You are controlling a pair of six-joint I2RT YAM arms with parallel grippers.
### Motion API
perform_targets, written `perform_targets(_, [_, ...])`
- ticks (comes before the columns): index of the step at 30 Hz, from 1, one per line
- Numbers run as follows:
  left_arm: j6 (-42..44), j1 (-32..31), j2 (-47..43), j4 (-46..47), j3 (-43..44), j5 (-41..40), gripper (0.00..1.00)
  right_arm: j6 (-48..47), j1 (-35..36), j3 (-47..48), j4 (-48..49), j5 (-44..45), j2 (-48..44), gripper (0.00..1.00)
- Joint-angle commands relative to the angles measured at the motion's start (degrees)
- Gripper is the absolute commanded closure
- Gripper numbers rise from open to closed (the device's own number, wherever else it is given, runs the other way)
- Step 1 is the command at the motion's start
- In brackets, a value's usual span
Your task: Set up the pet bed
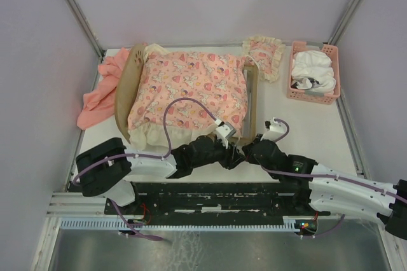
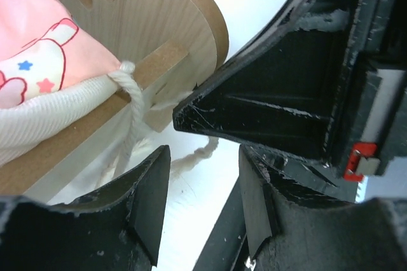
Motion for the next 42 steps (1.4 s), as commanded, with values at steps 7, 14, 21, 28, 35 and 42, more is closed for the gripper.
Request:
perform_targets(7, [-0.79, -2.62, 5.76, 8.89, 4.13, -8.91, 0.65, 2.39, 0.14, 0.8, 5.85, 4.73, -3.51, 0.96])
perform_targets(14, [-1.9, -2.73, 4.91, 11.37, 0.15, -8.98, 0.97, 0.02, 0.13, 4.62, -4.15, 6.03, -7.12, 0.69])
perform_targets(21, [-4.03, -2.71, 3.69, 11.19, -2.89, -7.68, 0.97, -8.43, 0.14, 14.23, -16.72, 4.09, -8.43, 0.49])
perform_targets(28, [-4.75, -2.74, 3.46, 9.79, -3.67, -7.51, 0.97, -11.61, 0.12, 22.98, -26.43, 15.66, 1.16, 0.42])
perform_targets(35, [-7.09, -2.73, 3.37, 10.94, -5.95, -6.51, 0.97, -11.41, -3.85, 23.46, -23.67, 16.56, 11.43, 0.43])
perform_targets(42, [-7.84, -3.03, 5.41, 17.42, -8.68, -5.55, 0.97, -16.32, -13.32, 21.79, -11.35, 9.19, 18.66, 0.87])
